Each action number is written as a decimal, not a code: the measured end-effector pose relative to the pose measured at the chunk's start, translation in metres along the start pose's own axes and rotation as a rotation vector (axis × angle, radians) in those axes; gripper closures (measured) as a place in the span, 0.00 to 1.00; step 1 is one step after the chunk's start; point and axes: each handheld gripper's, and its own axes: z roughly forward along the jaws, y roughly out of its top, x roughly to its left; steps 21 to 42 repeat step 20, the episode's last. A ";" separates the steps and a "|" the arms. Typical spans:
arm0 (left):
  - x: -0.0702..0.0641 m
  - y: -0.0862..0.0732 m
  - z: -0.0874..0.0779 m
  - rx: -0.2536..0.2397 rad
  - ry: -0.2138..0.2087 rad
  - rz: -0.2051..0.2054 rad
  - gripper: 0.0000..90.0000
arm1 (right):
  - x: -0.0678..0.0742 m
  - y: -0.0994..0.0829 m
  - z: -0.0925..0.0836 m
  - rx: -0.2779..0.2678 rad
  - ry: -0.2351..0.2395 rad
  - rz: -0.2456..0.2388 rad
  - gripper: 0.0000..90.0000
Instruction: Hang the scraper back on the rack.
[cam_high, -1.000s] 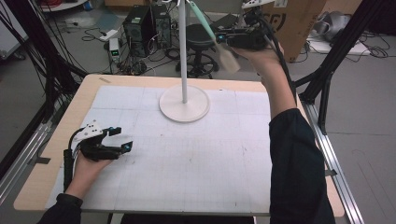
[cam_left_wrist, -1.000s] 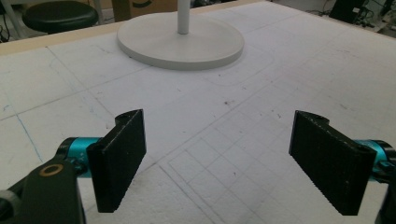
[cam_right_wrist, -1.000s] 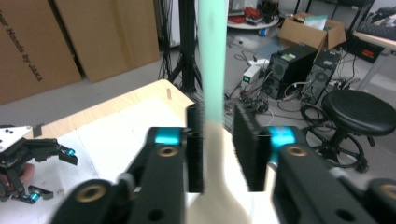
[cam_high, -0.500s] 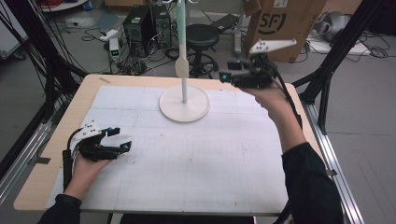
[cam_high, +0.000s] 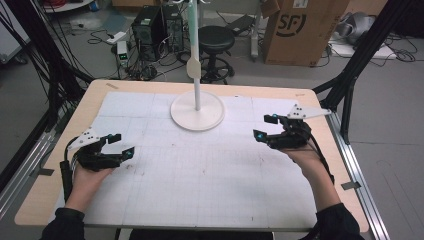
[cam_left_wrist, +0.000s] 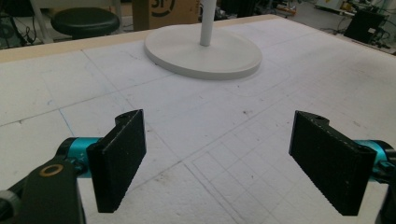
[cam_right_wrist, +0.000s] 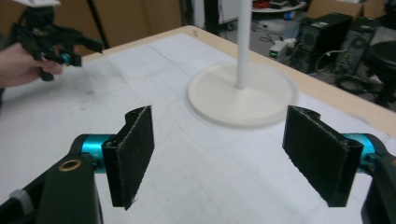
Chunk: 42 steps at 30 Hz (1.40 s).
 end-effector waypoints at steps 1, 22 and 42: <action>0.000 0.000 0.000 -0.001 0.005 -0.001 0.22 | 0.000 -0.008 -0.002 -0.005 -0.011 0.008 0.27; 0.003 -0.002 0.007 0.041 0.035 0.026 0.21 | -0.009 -0.069 0.015 0.104 -0.132 0.039 0.24; 0.003 -0.002 0.007 0.041 0.035 0.026 0.21 | -0.009 -0.069 0.015 0.104 -0.132 0.039 0.24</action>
